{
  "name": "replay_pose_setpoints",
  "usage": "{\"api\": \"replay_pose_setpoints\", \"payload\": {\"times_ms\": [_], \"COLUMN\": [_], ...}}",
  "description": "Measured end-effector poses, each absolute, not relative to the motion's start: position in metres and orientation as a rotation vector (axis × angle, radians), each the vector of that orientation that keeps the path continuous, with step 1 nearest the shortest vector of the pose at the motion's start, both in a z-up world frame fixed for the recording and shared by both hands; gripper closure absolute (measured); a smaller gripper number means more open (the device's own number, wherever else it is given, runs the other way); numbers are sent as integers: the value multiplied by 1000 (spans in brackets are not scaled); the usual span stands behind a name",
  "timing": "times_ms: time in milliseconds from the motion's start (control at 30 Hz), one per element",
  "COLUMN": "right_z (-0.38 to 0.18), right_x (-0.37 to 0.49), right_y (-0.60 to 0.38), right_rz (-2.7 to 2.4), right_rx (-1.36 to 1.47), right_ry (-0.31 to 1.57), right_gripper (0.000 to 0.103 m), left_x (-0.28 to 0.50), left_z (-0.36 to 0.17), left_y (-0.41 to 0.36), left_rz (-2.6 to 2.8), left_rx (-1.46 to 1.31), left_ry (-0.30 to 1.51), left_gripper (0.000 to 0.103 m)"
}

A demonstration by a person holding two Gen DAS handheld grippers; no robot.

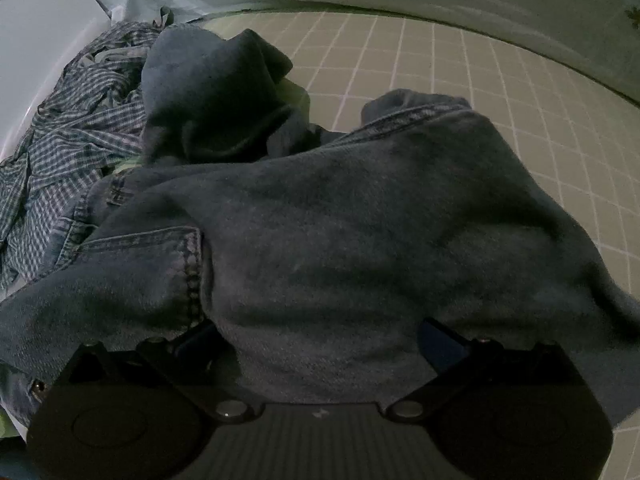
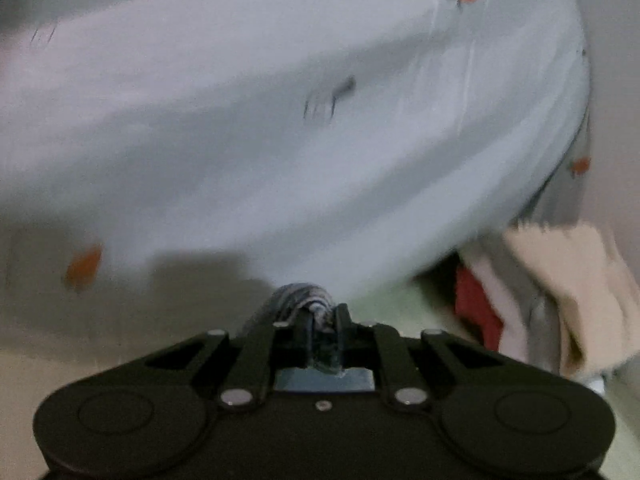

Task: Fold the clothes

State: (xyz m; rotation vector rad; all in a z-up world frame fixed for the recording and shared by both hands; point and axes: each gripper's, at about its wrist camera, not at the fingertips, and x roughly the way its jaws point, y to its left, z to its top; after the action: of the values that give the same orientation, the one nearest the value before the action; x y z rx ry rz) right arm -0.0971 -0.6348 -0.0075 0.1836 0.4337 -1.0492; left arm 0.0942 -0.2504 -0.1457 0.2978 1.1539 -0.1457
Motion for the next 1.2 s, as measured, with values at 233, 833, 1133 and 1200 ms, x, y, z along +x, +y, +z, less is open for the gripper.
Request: {"api": "replay_pose_setpoints", "payload": {"times_ms": [233,833,1133,1200], "right_z": [0,-21,-10,-19], "right_x": [-110,-283,-286,-259], "right_y": [-639,-602,-621,-647], "right_rz": [-1067,-1210,-1191,-1140], "right_rx": [205,316,337,379], "right_ry": [378,489,512,525], "right_gripper": [92,92,91,89], "left_x": [95,58,53,57], "left_z": [-147,-125,-119,-120], "left_y": [-253,-240,-235,-234], "left_rz": [-134,-176,-109,-93], "left_rx": [301,213,119,102], "left_ry": [1158,1114,1092,1090], "left_gripper": [0,0,0,0]}}
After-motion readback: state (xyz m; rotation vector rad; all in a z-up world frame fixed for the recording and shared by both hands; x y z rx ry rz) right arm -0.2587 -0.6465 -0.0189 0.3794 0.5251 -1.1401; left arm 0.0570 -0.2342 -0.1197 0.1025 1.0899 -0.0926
